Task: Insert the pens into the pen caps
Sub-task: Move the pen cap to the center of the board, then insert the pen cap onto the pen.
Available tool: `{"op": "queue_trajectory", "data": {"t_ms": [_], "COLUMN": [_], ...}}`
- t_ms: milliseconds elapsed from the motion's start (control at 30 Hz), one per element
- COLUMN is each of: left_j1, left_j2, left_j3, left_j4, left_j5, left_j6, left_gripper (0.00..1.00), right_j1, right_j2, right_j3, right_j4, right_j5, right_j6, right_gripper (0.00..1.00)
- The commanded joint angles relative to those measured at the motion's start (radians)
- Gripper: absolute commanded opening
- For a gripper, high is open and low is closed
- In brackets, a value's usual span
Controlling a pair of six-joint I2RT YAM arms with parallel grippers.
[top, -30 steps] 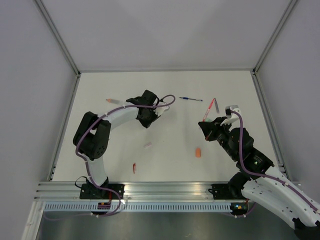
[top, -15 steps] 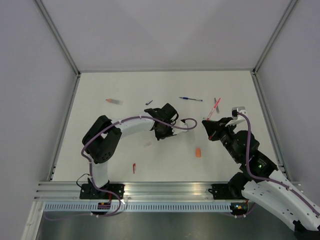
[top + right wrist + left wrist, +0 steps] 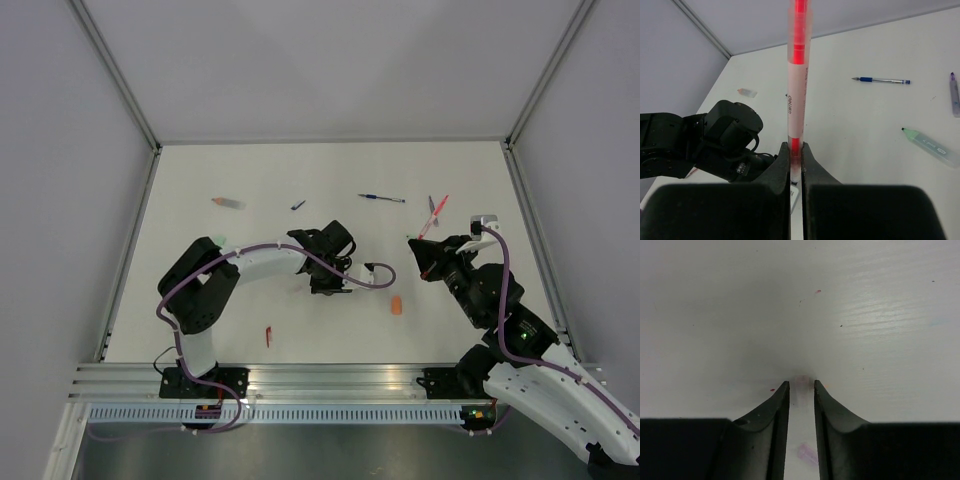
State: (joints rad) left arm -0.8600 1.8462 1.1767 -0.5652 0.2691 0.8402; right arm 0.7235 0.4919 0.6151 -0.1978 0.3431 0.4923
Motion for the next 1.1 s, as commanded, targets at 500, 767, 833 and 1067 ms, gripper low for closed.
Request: {"op": "queue_trajectory", "data": {"t_ms": [500,767,833,1067], "left_j1": [-0.004,0.048,0.07,0.073], "left_j2": [-0.013,-0.085,-0.128,-0.298], "left_j3": [0.08,0.224,0.247,0.226], "left_j4": [-0.033,-0.016,0.011,0.132], "left_j5": [-0.011,-0.094,-0.097,-0.111], "left_j6": [-0.073,-0.346,-0.413,-0.751], "left_gripper": [0.61,0.56,0.54,0.53], "right_j1": [-0.001,-0.001,-0.001,-0.001], "right_j2": [-0.003,-0.016,-0.022,-0.079], "right_j3": [-0.003,-0.008,-0.008,-0.015], "right_j4": [0.011,0.003,0.001,-0.005], "right_j5": [0.03,0.06,0.065,0.086], "right_j6": [0.003,0.002,0.003,0.009], "right_gripper": [0.01,0.01,0.01,0.0]}}
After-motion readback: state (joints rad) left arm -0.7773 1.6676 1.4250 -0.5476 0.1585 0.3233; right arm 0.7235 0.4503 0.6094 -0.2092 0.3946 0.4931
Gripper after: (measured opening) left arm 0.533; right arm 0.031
